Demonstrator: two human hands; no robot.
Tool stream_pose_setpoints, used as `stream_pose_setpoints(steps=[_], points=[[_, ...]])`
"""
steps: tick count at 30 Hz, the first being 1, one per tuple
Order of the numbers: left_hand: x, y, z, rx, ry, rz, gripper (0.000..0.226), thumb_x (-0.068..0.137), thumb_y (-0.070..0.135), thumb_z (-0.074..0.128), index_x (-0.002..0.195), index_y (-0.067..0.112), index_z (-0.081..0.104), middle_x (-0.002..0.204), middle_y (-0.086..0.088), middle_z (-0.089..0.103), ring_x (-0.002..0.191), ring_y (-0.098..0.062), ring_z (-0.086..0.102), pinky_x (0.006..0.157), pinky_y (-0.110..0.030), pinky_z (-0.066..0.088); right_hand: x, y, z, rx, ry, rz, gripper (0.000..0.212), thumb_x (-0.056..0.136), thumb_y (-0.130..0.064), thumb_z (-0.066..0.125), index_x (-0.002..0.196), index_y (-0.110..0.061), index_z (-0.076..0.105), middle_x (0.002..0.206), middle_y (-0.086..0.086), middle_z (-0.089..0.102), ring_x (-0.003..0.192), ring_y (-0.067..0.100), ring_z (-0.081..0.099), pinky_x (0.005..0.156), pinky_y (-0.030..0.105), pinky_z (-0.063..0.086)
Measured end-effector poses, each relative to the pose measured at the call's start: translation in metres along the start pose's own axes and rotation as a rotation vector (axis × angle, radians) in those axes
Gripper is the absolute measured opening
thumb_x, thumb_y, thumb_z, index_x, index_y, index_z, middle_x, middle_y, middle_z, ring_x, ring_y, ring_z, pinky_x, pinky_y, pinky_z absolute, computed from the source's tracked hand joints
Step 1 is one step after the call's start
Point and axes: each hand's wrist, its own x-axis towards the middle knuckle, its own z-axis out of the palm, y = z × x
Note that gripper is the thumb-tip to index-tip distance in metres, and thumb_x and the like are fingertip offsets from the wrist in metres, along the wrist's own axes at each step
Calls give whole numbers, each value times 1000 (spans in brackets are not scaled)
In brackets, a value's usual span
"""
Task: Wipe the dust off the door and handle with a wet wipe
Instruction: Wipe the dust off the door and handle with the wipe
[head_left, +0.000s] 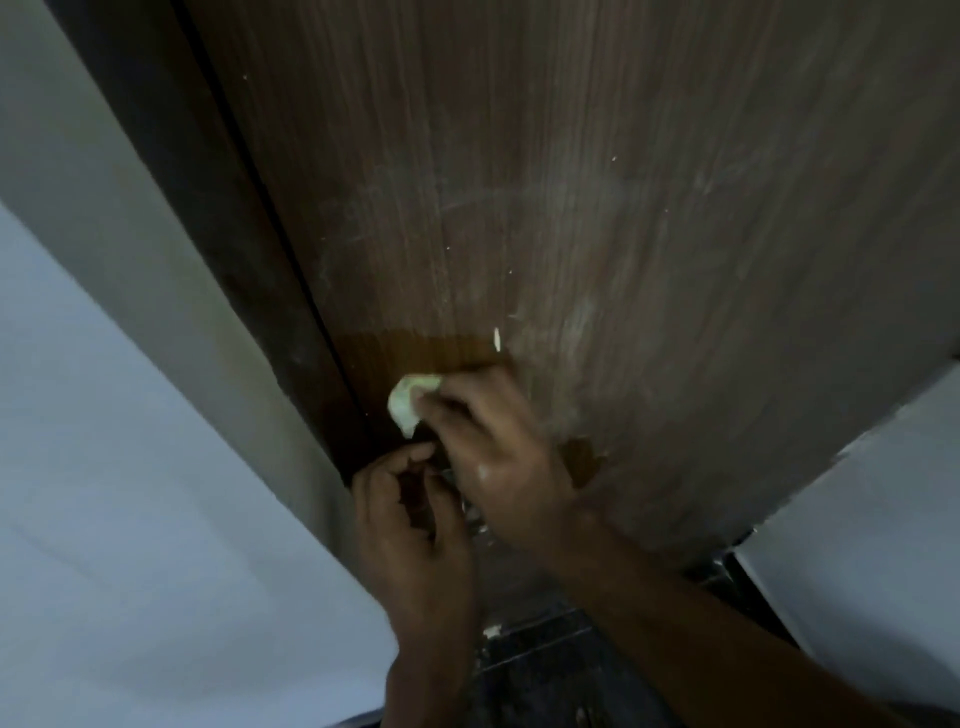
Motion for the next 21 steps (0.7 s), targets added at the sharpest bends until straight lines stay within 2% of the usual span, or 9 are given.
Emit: stream_pose_setpoints(steps=[2,4,6,8,12,13,16,18,21], points=[[1,-2,1,-2,7,10,24,93,25,54,110,41,57,108,9,62,103,6,58,85,-10,47,-12,4,-6,41,-78,55,21,93,-4,65,112,4,71,106,19,69,96,33,67,79,43,57],[3,-4,1,2,11,49,25,92,28,53,112,44,58,109,10,63,101,-6,64,84,-30,55,-12,16,-21,54,74,153,20,95,-7,61,109,0,74,104,14,69,93,25,68,79,37,57],[5,-5,4,26,13,87,26,92,32,51,113,45,58,108,11,63,98,-11,66,80,-36,57,-1,24,-33,39,291,236,18,98,-9,59,109,-5,73,101,8,69,89,18,67,77,30,57],[6,-4,6,30,18,107,27,92,32,51,114,45,59,108,11,62,95,-11,66,79,-32,55,15,18,-32,20,370,237,18,97,-8,60,111,-6,72,101,9,69,90,18,67,79,28,57],[8,1,10,1,-17,108,32,86,29,57,115,44,55,107,9,60,92,-13,64,80,-11,47,27,-8,-9,37,121,4,22,95,-4,64,116,0,69,107,18,68,96,29,65,85,40,55],[9,0,11,-5,-22,115,31,86,28,57,114,42,55,106,9,60,92,-15,64,80,-12,47,28,-7,-9,44,108,0,23,95,-3,64,116,2,69,106,19,67,94,30,65,84,41,54],[11,-2,11,-40,5,130,22,91,29,55,110,36,63,105,11,62,89,-18,68,78,-31,54,24,13,-31,91,282,201,18,94,-4,62,108,-1,74,104,14,69,96,22,67,87,34,56],[10,-1,10,-41,7,131,22,92,31,54,111,37,64,104,12,62,91,-9,67,79,-22,53,20,29,-51,90,433,374,19,89,-1,69,107,-6,74,101,7,70,93,12,67,84,22,56],[5,-1,10,-50,-12,98,22,92,30,54,110,38,63,104,13,60,95,-1,64,81,-10,49,18,36,-58,74,498,496,23,83,3,74,105,-5,72,98,3,69,87,5,66,76,14,55]])
